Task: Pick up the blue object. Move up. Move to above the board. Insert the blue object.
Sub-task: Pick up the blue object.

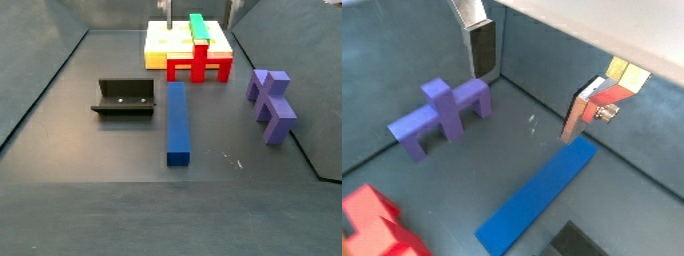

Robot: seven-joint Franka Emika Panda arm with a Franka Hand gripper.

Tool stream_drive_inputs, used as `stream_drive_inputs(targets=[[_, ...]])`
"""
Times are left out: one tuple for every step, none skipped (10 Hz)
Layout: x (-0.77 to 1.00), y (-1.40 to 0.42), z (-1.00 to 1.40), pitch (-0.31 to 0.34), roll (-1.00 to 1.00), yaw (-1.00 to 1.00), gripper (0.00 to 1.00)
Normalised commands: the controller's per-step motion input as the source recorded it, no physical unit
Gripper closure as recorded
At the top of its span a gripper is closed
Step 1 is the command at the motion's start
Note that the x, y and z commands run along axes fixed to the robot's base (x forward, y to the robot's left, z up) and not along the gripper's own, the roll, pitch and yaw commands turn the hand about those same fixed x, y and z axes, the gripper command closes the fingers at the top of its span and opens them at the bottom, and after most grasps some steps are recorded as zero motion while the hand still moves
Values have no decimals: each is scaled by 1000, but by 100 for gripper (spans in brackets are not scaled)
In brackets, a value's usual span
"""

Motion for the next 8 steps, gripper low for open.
stream_drive_inputs(targets=[[20, 0, -820, -169, -39, -49, 0], [271, 40, -846, -146, -63, -57, 0], [317, 69, -874, -127, -50, -71, 0], [191, 74, -903, -126, -33, -77, 0], [143, 74, -917, -131, -24, -66, 0], [131, 89, -943, -124, -10, -69, 0], [129, 91, -943, -123, -9, -69, 0], [43, 149, -937, -116, -20, -69, 0]])
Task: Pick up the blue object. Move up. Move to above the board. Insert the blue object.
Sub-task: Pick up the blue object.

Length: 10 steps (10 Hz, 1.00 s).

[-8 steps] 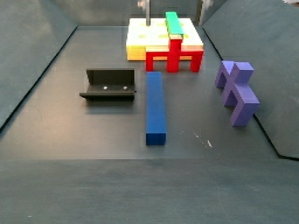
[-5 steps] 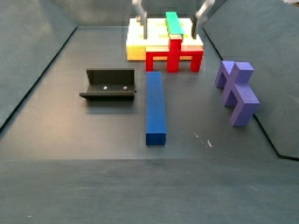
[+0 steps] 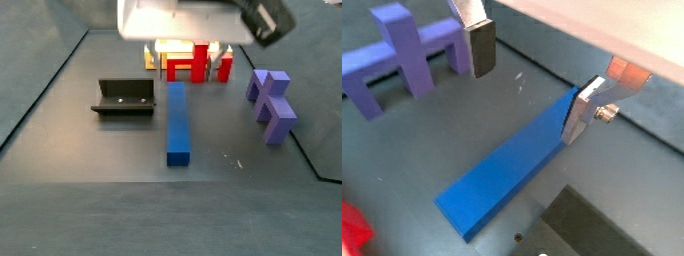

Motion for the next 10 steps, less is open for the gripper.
stream_drive_inputs(targets=[[0, 171, -846, -127, -14, -34, 0], [0, 203, -766, -84, 0, -29, 0], [-46, 149, -640, -90, -1, -11, 0], [0, 103, -554, -69, -50, -29, 0], [0, 77, -526, -90, -103, -29, 0], [0, 26, -457, -104, -141, -23, 0], [0, 20, -334, -83, -141, -66, 0], [0, 49, -266, -67, -123, -80, 0], [0, 26, -180, -37, -101, -66, 0], [0, 17, -51, 0, -67, -51, 0]])
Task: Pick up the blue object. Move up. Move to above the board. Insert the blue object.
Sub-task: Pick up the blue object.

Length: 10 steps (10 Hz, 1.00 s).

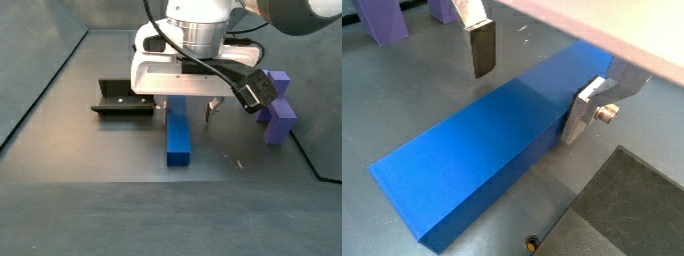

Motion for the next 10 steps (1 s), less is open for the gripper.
stream_drive_inputs(targets=[[0, 0, 0, 0, 0, 0, 0], [0, 0, 0, 0, 0, 0, 100], [0, 0, 0, 0, 0, 0, 100], [0, 0, 0, 0, 0, 0, 100], [0, 0, 0, 0, 0, 0, 100], [0, 0, 0, 0, 0, 0, 100], [0, 0, 0, 0, 0, 0, 100], [0, 0, 0, 0, 0, 0, 100], [0, 0, 0, 0, 0, 0, 100], [0, 0, 0, 0, 0, 0, 100]])
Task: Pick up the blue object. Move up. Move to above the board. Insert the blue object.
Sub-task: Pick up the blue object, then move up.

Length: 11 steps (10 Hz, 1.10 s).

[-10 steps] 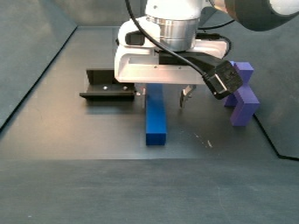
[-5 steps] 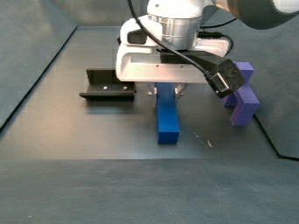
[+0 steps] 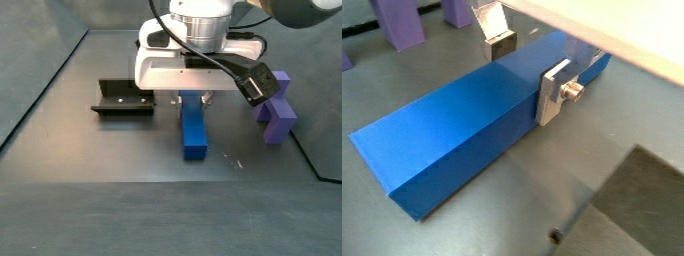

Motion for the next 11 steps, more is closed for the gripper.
stream_drive_inputs(targets=[[0, 0, 0, 0, 0, 0, 100], [0, 0, 0, 0, 0, 0, 100], [0, 0, 0, 0, 0, 0, 100], [0, 0, 0, 0, 0, 0, 100], [0, 0, 0, 0, 0, 0, 100], [0, 0, 0, 0, 0, 0, 100], [0, 0, 0, 0, 0, 0, 100], [0, 0, 833, 0, 0, 0, 100], [50, 126, 812, -33, 24, 63, 100], [13, 103, 610, -18, 30, 49, 100], [7, 67, 403, -31, 40, 28, 100]])
